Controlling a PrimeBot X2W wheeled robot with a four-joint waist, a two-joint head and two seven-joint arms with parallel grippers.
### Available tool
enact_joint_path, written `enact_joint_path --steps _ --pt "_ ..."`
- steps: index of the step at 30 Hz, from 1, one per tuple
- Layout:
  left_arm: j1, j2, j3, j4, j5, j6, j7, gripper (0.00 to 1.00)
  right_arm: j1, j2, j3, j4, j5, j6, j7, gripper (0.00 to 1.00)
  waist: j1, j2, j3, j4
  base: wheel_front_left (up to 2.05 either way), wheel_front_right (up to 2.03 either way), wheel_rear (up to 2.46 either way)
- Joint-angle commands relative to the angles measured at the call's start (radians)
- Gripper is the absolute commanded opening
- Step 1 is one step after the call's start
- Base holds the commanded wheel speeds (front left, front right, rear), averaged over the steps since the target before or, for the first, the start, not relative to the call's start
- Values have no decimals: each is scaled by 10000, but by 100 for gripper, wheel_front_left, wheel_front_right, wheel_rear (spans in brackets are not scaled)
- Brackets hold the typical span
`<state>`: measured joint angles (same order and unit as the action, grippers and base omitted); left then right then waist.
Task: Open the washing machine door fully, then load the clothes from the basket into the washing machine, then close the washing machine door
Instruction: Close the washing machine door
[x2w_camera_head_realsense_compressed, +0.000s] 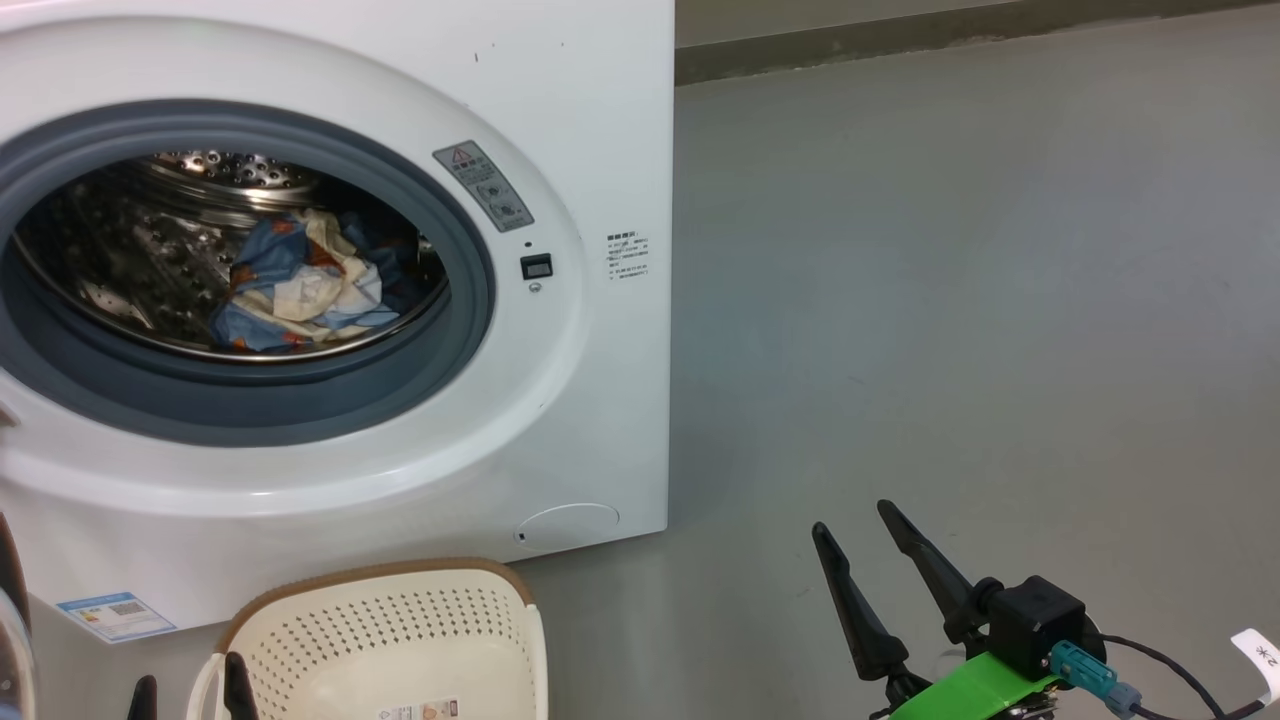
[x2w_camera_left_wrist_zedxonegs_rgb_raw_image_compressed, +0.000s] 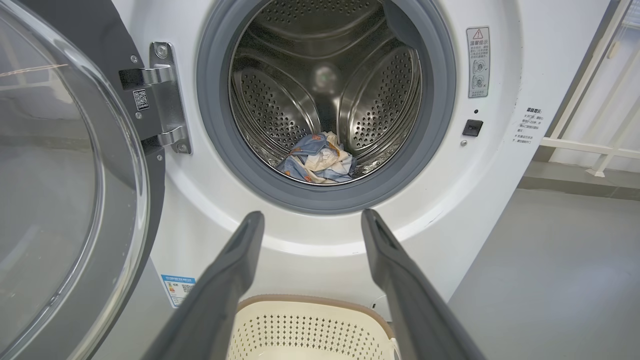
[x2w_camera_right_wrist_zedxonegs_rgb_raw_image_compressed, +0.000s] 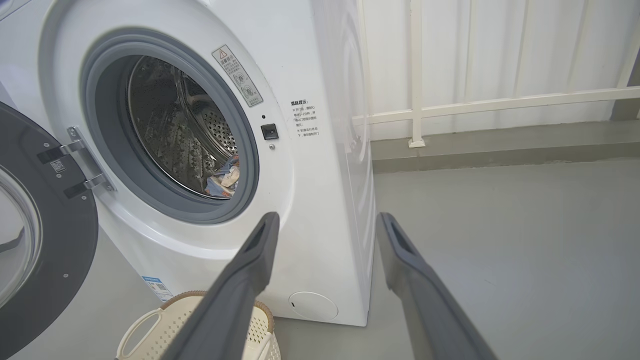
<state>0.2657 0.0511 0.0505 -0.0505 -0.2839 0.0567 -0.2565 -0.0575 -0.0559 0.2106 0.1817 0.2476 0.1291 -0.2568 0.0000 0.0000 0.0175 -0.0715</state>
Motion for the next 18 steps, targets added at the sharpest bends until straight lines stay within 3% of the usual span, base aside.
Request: enact_joint_path --steps 1,10,18 --pt "-305 -9 329 -157 25 -82 -53 100 -75 57 180 -286 -8 16 -49 100 0 0 7 -5 0 0 0" --pt "-364 -9 345 -108 196 1 -53 100 -65 57 138 -315 8 16 -49 100 0 0 27 24 -21 21 0" --pt "-401 -9 369 -153 229 25 -53 100 -77 57 143 -305 49 16 -49 100 0 0 57 -2 -127 127 0"
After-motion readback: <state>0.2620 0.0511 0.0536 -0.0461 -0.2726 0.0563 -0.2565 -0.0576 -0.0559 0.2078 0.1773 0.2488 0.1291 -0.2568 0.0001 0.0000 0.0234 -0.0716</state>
